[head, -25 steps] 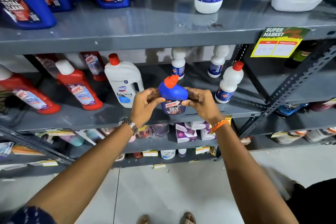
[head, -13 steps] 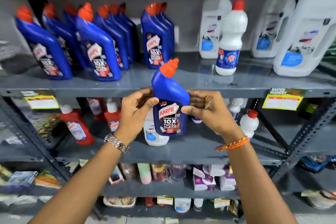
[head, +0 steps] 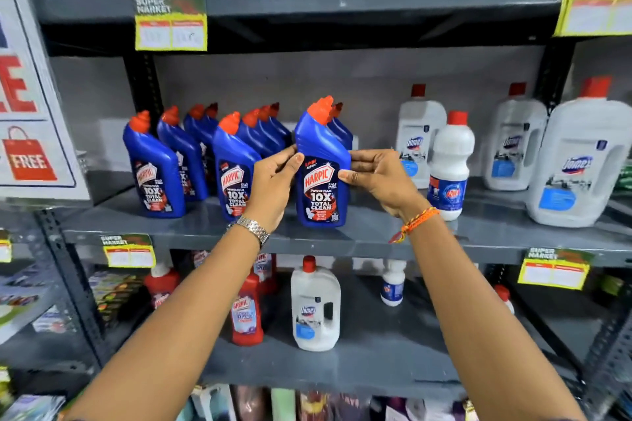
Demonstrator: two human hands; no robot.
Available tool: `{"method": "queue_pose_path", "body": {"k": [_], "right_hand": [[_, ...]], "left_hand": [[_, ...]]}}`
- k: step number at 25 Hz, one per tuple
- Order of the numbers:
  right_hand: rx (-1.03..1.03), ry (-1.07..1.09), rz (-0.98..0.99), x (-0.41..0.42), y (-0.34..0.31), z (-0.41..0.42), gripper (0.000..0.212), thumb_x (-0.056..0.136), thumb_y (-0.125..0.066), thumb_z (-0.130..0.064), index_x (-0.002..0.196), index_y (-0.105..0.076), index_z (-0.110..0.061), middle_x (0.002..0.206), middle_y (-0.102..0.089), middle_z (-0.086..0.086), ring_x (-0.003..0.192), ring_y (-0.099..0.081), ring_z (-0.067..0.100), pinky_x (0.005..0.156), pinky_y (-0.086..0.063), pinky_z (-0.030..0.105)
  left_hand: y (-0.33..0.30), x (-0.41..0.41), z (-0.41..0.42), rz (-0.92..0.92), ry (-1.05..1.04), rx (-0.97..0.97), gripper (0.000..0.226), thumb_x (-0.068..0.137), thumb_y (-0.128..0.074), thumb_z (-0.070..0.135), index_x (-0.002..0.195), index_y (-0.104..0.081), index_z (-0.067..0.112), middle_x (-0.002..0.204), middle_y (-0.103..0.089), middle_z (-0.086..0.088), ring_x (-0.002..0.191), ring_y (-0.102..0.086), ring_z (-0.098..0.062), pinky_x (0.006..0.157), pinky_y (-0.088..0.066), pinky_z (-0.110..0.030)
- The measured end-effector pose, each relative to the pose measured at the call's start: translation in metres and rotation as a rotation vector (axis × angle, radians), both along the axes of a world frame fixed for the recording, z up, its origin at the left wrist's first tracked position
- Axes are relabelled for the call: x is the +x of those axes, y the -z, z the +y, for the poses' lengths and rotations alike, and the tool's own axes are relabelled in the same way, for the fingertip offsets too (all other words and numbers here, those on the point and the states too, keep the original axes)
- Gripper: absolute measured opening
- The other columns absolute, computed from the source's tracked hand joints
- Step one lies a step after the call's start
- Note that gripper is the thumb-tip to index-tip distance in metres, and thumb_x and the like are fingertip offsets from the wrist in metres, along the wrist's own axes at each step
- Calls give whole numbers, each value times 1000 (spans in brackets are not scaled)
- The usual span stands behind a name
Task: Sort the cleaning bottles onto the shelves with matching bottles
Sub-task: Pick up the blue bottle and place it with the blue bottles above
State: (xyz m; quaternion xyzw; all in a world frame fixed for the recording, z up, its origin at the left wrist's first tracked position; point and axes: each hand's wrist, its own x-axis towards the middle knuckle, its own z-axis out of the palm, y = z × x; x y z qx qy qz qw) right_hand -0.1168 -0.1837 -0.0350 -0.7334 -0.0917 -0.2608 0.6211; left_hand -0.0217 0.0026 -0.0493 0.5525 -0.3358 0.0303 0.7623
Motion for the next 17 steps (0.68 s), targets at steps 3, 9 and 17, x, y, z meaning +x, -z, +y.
{"method": "queue_pose_path", "body": {"k": [3,9,17], "right_hand": [[-5,16,36,17,4,-4,30,83,-74,6,105,-72,-15,86,-81,-3,83,-78,11,66,-62,25],[29,45,79,33,17,-12,29,84,-74,5,109,-71,-10,89,-80,1,82,-78,11,65,-62,24],[40,53,116,38,16,-13,39,85,-74,2,123,-66,1,94,-79,5,84,-78,13,66,-62,24]], "left_hand": [[4,14,-7,88,26,13,33,100,-56,10,132,-62,4,122,-72,-9,116,-68,-26,101,-55,-43],[15,29,-16,135,71,19,34,101,-55,9,133,-61,2,114,-74,-4,100,-73,-13,88,-58,-33],[19,41,-19,149,92,22,33,101,-54,11,132,-62,4,106,-78,4,96,-75,-9,77,-59,-25]]}}
